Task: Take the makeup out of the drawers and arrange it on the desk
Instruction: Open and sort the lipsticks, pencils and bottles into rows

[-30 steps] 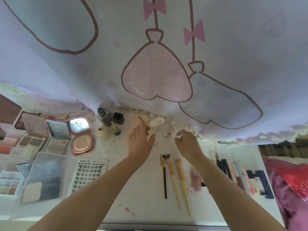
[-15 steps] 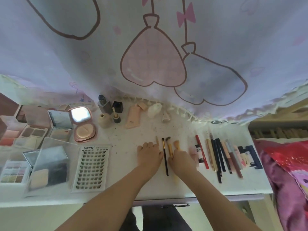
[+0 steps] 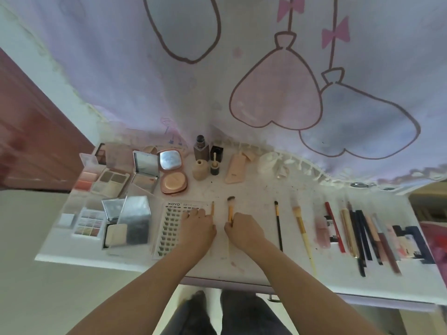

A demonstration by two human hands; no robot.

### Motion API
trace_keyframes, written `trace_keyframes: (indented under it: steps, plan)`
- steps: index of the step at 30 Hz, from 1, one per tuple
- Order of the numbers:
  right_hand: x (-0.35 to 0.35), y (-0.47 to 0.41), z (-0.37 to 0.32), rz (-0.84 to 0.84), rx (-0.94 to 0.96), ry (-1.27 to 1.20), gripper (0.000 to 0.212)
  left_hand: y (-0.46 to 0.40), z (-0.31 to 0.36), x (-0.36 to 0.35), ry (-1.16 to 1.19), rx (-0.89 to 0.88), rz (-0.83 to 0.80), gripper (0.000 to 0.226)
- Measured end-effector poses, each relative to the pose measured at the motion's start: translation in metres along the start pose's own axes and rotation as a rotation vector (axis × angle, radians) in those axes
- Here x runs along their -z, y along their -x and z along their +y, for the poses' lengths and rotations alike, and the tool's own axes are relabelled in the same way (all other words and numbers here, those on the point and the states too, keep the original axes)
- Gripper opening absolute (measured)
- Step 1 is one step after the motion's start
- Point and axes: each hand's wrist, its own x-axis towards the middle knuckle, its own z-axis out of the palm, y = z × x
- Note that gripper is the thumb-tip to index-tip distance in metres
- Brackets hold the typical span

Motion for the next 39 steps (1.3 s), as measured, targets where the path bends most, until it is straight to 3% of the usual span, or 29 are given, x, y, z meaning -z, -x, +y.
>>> trace_keyframes:
  steps: [10,17,21,24,29,39]
  plan:
    - [-0.005,-0.001,-0.002,0.085,0.017,0.055,0.042,0.003,-0.007,0.005,0.025,-0.012,0.045,0.037]
    - [0.060,0.012,0.091,0.248,-0.183,0.096,0.027,-0.016,0.090,0.033,0.093,-0.272,0.060,0.037]
    - [0.072,0.011,0.122,0.090,-0.240,0.215,0.024,-0.039,0.149,0.030,0.083,-0.311,-0.131,0.041]
    - [0.070,0.004,0.129,0.016,-0.228,0.250,0.033,-0.052,0.162,0.025,-0.015,-0.263,-0.166,0.027]
    - [0.074,-0.011,0.124,0.009,-0.182,0.197,0.030,-0.054,0.141,0.020,-0.023,-0.163,-0.134,0.024]
    - [0.037,-0.022,0.041,0.021,-0.030,0.049,0.032,-0.023,0.046,0.002,-0.117,-0.180,-0.009,0.031]
